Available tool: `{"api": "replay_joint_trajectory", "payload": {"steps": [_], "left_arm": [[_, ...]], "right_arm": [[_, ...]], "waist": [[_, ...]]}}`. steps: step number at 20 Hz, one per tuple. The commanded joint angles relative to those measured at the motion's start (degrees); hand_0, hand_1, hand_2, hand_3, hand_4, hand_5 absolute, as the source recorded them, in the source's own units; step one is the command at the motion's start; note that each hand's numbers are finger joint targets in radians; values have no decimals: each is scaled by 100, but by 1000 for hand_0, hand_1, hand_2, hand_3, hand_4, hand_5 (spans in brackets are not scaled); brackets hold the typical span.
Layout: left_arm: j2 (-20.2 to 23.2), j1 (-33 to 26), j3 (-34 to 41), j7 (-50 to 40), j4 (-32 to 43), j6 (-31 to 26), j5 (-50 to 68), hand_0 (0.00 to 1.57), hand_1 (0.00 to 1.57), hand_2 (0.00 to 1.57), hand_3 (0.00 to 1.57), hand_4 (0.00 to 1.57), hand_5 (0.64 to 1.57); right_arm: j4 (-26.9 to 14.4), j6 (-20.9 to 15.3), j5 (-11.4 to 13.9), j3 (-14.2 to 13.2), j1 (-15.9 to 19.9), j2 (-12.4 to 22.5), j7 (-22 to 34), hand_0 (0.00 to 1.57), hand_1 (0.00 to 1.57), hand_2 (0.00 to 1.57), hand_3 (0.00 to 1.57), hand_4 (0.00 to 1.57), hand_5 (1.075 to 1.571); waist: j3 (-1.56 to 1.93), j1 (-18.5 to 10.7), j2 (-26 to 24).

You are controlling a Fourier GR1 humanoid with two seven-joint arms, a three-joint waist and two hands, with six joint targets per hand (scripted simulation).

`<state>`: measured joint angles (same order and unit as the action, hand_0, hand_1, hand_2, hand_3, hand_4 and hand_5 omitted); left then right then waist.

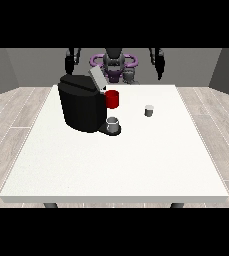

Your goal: Insert the coffee pod into the coffee machine and close the lid

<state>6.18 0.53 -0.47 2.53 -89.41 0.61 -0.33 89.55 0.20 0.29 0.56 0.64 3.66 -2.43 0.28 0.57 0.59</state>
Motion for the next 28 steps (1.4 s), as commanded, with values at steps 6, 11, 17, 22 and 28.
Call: {"api": "replay_joint_trajectory", "payload": {"steps": [6, 11, 17, 22, 28], "left_arm": [[1001, 292, -286, 691, 196, -671, -907, 0, 0, 0, 0, 0, 1571], [1766, 1231, 157, -48, 792, -931, -1098, 0, 0, 0, 0, 0, 1571], [2274, 1900, 324, -62, 1711, -1355, -1322, 0, 0, 0, 0, 0, 1571], [2223, 2168, 196, 299, 2603, -1127, -1864, 0, 0, 0, 0, 0, 1571], [2174, 2814, 101, 278, 3325, -1027, -2308, 0, 0, 0, 0, 0, 1571]], "right_arm": [[-283, -77, 125, -5, 212, -13, 124, 0, 0, 0, 0, 0, 1571], [-39, -866, 1009, 251, 460, -156, -13, 0, 0, 0, 0, 0, 1571], [43, -614, 855, 142, 791, 20, 21, 0, 0, 0, 0, 0, 1571], [173, -862, 1201, 635, 682, -354, 185, 0, 0, 0, 0, 0, 1571], [64, -954, 1201, 495, 1105, -362, 444, 0, 0, 0, 0, 0, 1571]], "waist": [[-30, 72, 178], [-30, 624, 547], [-29, 962, 971], [-31, 1071, 1220], [-30, 1141, 1512]]}}
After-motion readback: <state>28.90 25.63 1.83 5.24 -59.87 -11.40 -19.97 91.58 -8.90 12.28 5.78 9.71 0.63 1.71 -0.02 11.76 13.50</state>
